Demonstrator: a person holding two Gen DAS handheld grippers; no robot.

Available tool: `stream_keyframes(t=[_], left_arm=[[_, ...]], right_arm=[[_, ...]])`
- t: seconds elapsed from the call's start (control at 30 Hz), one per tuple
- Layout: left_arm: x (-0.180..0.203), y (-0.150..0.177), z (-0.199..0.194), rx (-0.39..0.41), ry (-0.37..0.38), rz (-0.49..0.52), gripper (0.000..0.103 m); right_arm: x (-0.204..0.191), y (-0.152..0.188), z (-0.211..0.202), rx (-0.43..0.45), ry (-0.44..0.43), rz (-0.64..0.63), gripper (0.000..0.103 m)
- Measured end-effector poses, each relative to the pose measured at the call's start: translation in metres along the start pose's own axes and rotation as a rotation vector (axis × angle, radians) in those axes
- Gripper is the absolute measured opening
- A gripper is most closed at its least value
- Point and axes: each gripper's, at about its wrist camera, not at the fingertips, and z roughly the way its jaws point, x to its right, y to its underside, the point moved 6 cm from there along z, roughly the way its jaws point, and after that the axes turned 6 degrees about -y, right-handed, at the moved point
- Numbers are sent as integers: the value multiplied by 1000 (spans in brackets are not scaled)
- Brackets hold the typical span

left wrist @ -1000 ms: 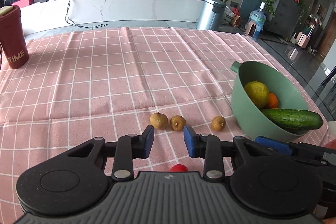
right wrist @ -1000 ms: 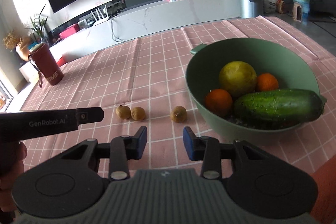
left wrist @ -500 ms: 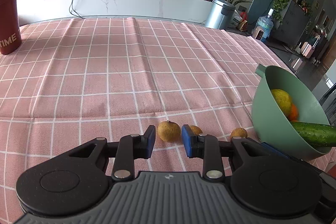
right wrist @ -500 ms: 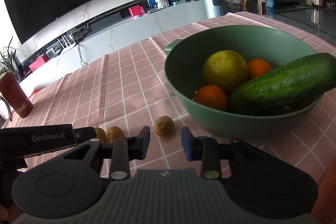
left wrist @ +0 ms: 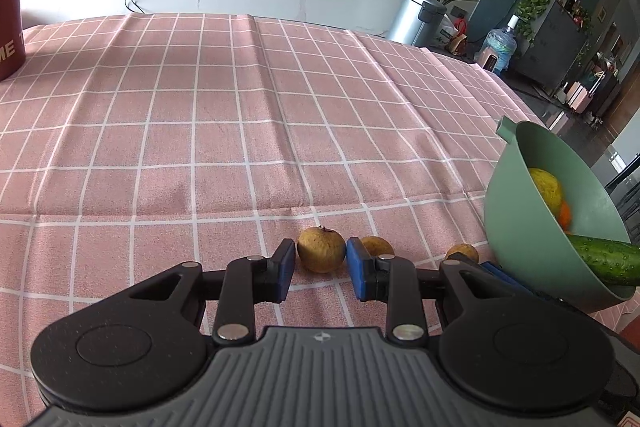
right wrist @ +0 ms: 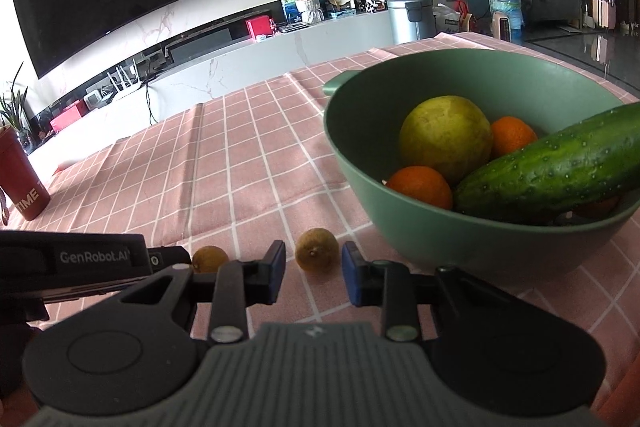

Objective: Organize fruits
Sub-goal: 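Grasp a small brown fruit with the right tool while the left tool grasps another, then carry both small brown fruits into the colander and open both tools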

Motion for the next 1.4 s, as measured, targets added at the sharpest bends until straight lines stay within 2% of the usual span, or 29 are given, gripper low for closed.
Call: stream_keyframes(t=[0.23,0.33,0.47,0.8,0.93,1.07,1.13,1.27,1.4], left_arm=[[1,2,1,-1,2,15,34],[1,1,1,-2,14,8,30],[0,1,1,0,12,9,29],[4,-5,-21,36,31,0,29],[16,-7,-36,36,46,-2,29],[33,-6,-49,26,44,50,29],[42,-7,-56,29,66,73,29],[65,-13,-71,41,107,122,29],[92,-24,-77,10,160,168,29]], right_arm=[[3,2,9,-8,21,28,21],[1,3,9,-5,23,18,21],[1,4,9,-3,23,11,20],[-5,1,1,-31,-53,11,20],[-7,-6,-17,-45,-104,1,20],[-6,-18,-44,-59,-161,-8,20],[-4,-27,-58,-55,-175,-26,20],[7,-47,-84,-68,-205,-98,20],[25,-66,-100,-138,-238,-201,20]])
